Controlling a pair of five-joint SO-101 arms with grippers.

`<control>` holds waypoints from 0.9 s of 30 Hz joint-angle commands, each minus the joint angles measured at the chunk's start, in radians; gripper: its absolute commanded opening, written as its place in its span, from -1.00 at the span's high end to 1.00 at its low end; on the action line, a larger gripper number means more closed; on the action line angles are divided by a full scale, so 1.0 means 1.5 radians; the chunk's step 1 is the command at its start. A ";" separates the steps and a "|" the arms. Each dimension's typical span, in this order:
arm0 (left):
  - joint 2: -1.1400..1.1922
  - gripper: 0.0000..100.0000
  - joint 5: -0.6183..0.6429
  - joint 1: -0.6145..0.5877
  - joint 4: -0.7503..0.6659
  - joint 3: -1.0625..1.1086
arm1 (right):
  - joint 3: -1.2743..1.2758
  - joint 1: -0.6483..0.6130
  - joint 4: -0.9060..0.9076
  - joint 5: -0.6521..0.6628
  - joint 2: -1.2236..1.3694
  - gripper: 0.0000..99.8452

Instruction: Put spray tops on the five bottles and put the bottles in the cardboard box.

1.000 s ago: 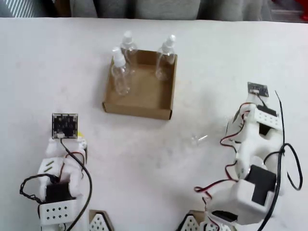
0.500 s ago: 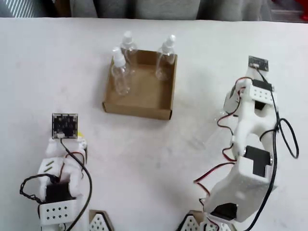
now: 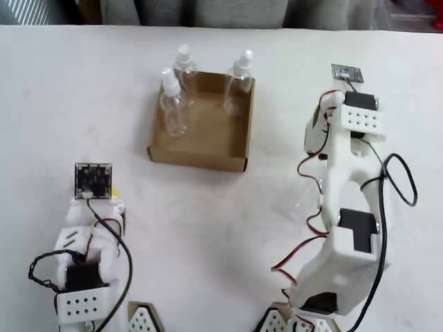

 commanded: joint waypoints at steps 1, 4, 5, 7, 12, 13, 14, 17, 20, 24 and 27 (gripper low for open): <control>-0.005 0.95 -0.005 0.005 -0.007 -0.004 | -0.032 -0.002 0.098 -0.033 -0.094 0.95; -0.005 0.95 -0.005 0.005 -0.007 -0.004 | 0.010 0.012 0.126 -0.052 -0.153 0.95; -0.005 0.95 -0.005 0.005 -0.007 -0.004 | 0.036 0.014 0.124 -0.053 -0.176 0.95; -0.005 0.95 -0.005 0.005 -0.007 -0.004 | 0.097 0.015 0.107 -0.053 -0.226 0.95; -0.005 0.95 -0.005 0.005 -0.007 -0.004 | 0.240 0.014 0.006 -0.084 -0.325 0.78; -0.005 0.95 -0.005 0.005 -0.007 -0.004 | 0.268 0.015 -0.017 -0.110 -0.337 0.73; -0.005 0.95 -0.005 0.005 -0.007 -0.004 | 0.296 0.014 -0.039 -0.136 -0.343 0.69; -0.005 0.95 -0.005 0.005 -0.007 -0.004 | 0.355 0.012 -0.095 -0.213 -0.346 0.67; -0.005 0.95 -0.005 0.005 -0.007 -0.004 | 0.392 0.015 -0.132 -0.305 -0.346 0.67; -0.005 0.95 -0.005 0.006 -0.007 -0.004 | 0.411 0.015 -0.168 -0.356 -0.345 0.67; -0.005 0.95 -0.005 0.006 -0.007 -0.004 | 0.432 0.015 -0.215 -0.359 -0.345 0.67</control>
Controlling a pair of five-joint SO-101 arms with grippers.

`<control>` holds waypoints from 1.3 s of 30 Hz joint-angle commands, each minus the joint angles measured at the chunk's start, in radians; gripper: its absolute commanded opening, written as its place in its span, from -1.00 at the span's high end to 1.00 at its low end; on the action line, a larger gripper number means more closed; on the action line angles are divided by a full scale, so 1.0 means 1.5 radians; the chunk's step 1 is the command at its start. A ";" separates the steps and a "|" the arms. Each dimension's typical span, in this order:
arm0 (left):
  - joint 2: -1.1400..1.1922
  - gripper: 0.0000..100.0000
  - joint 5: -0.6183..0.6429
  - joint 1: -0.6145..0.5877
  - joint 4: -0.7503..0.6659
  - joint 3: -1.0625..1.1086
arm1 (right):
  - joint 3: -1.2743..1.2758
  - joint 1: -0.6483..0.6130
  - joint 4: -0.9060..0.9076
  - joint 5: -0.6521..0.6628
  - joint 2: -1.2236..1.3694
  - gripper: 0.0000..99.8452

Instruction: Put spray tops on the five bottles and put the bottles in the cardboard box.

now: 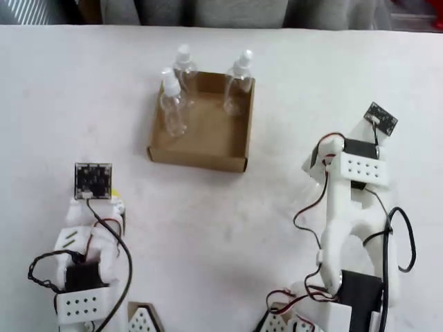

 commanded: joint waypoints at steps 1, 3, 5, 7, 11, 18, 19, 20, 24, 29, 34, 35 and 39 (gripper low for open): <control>-0.005 0.95 -0.005 0.006 -0.007 -0.004 | 0.025 0.005 -0.074 -0.014 -0.024 0.67; -0.005 0.95 -0.005 0.006 -0.007 -0.004 | 0.040 0.005 -0.107 -0.012 -0.024 0.67; -0.005 0.95 -0.005 0.006 -0.007 -0.004 | 0.043 0.007 -0.115 -0.011 -0.024 0.63; -0.005 0.95 -0.005 0.006 -0.007 -0.004 | 0.044 0.007 -0.115 -0.004 -0.024 0.53; -0.005 0.95 -0.005 0.006 -0.007 -0.004 | 0.043 0.007 -0.121 0.019 -0.024 0.47; -0.005 0.95 -0.005 0.006 -0.001 -0.004 | 0.021 0.003 -0.140 0.025 0.017 0.51; -0.005 0.95 -0.006 0.006 0.001 -0.004 | 0.011 0.004 -0.139 0.025 0.034 0.51; -0.005 0.95 -0.006 0.006 0.001 -0.004 | -0.001 0.006 -0.138 0.025 0.051 0.51; -0.005 0.95 -0.006 0.006 0.001 -0.004 | -0.068 0.007 -0.085 0.025 0.118 0.51; -0.005 0.95 -0.006 0.006 0.001 -0.004 | -0.150 0.007 -0.050 0.021 0.189 0.51; -0.005 0.95 -0.006 0.006 0.001 -0.004 | -0.184 0.007 -0.049 0.019 0.236 0.51; -0.005 0.95 -0.006 0.006 0.001 -0.004 | -0.184 0.007 -0.049 0.019 0.240 0.51; -0.005 0.95 -0.006 0.008 0.001 -0.004 | -0.184 0.007 -0.051 0.019 0.243 0.51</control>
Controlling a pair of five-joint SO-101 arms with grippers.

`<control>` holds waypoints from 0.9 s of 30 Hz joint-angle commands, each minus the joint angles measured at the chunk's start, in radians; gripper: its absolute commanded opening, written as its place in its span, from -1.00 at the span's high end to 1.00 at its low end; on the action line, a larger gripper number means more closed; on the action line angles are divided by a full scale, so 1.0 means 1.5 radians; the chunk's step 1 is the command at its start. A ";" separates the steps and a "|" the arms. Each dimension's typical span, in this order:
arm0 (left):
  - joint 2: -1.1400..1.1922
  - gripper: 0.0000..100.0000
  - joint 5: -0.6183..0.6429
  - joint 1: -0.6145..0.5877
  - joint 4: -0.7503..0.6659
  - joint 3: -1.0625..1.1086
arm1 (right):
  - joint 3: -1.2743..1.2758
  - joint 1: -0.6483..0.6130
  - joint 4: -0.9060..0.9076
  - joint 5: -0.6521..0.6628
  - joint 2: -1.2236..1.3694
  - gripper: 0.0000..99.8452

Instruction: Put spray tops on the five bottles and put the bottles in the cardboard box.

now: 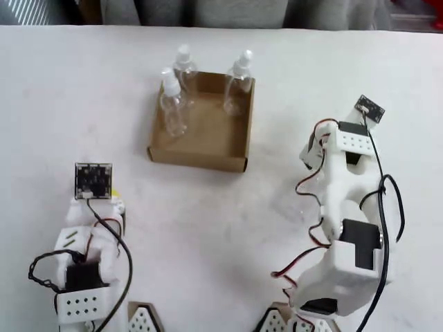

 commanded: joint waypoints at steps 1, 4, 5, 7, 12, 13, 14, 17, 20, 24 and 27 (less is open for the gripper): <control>-0.005 0.95 -0.006 0.008 0.001 -0.004 | -0.031 0.007 0.003 0.001 -0.006 0.51; -0.005 0.95 -0.006 0.008 0.001 -0.004 | -0.044 0.006 0.005 0.002 0.002 0.51; -0.005 0.95 -0.006 0.008 0.001 -0.004 | -0.052 0.006 0.006 0.002 0.007 0.51; -0.005 0.95 -0.006 0.008 0.001 -0.004 | -0.070 0.006 0.006 0.002 0.021 0.51; -0.005 0.95 -0.006 0.007 0.001 -0.004 | -0.119 0.006 0.042 0.006 0.066 0.51; -0.005 0.95 -0.006 0.007 0.001 -0.004 | -0.133 0.006 0.054 0.006 0.075 0.51; -0.005 0.95 -0.006 0.007 0.001 -0.004 | -0.145 0.006 0.062 0.006 0.084 0.52; -0.005 0.95 -0.006 0.007 0.001 -0.004 | -0.173 0.004 0.082 0.006 0.118 0.52; -0.005 0.95 -0.006 0.007 0.001 -0.004 | -0.205 0.003 0.104 0.007 0.152 0.52; -0.005 0.95 -0.006 0.007 0.001 -0.004 | -0.251 0.003 0.148 0.007 0.191 0.55; -0.005 0.95 -0.006 0.007 0.001 -0.004 | -0.285 0.007 0.169 0.007 0.208 0.77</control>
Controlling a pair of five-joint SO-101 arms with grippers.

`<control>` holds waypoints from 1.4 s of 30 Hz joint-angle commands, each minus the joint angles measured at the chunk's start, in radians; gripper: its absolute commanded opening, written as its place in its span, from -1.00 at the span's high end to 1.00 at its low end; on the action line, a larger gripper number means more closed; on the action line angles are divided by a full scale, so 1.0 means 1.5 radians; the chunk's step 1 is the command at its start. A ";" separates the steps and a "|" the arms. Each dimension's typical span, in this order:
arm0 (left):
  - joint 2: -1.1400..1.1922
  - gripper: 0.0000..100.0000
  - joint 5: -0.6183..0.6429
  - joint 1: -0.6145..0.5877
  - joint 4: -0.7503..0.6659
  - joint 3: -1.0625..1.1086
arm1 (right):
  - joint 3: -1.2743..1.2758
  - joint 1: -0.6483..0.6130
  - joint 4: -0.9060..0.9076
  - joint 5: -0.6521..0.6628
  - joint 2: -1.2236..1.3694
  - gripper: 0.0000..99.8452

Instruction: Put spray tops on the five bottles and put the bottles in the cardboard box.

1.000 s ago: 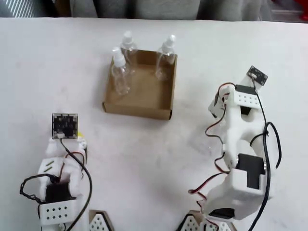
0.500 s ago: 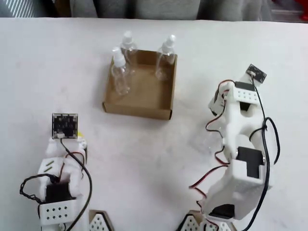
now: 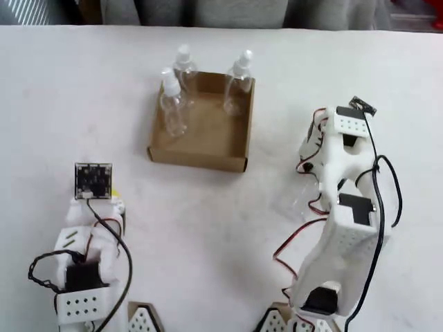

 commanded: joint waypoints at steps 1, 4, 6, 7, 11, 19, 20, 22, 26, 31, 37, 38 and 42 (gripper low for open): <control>-0.005 0.95 -0.006 0.007 0.001 -0.004 | -0.075 0.006 0.035 0.012 0.009 0.85; -0.005 0.95 -0.006 0.006 0.001 -0.004 | -0.088 0.002 0.035 0.081 0.010 0.97; -0.005 0.95 -0.006 0.006 0.001 -0.004 | -0.093 0.006 0.049 0.085 0.008 0.96; -0.005 0.95 -0.006 0.006 0.001 -0.004 | -0.101 0.006 0.062 0.090 0.004 0.97; -0.005 0.95 -0.006 0.006 0.001 -0.004 | -0.148 0.002 0.144 0.140 -0.034 0.97; -0.005 0.95 -0.006 0.006 0.001 -0.004 | -0.114 0.001 0.207 0.205 -0.169 0.97; -0.005 0.95 -0.006 0.006 0.001 -0.004 | -0.092 0.001 0.204 0.211 -0.188 0.97; -0.005 0.95 -0.006 0.006 0.001 -0.004 | -0.045 0.001 0.189 0.220 -0.232 0.97; -0.005 0.95 -0.006 0.006 0.001 -0.004 | 0.081 0.001 0.117 0.243 -0.329 0.97; -0.005 0.95 -0.006 0.006 0.001 -0.004 | 0.257 0.009 -0.028 0.304 -0.408 0.97; -0.005 0.95 -0.006 0.006 0.001 -0.004 | 0.389 0.075 -0.209 0.436 -0.411 0.96; -0.005 0.95 -0.006 0.006 0.001 -0.004 | 0.396 0.083 -0.225 0.467 -0.411 0.96; -0.005 0.95 -0.006 0.006 0.001 -0.004 | 0.395 0.093 -0.229 0.555 -0.391 0.96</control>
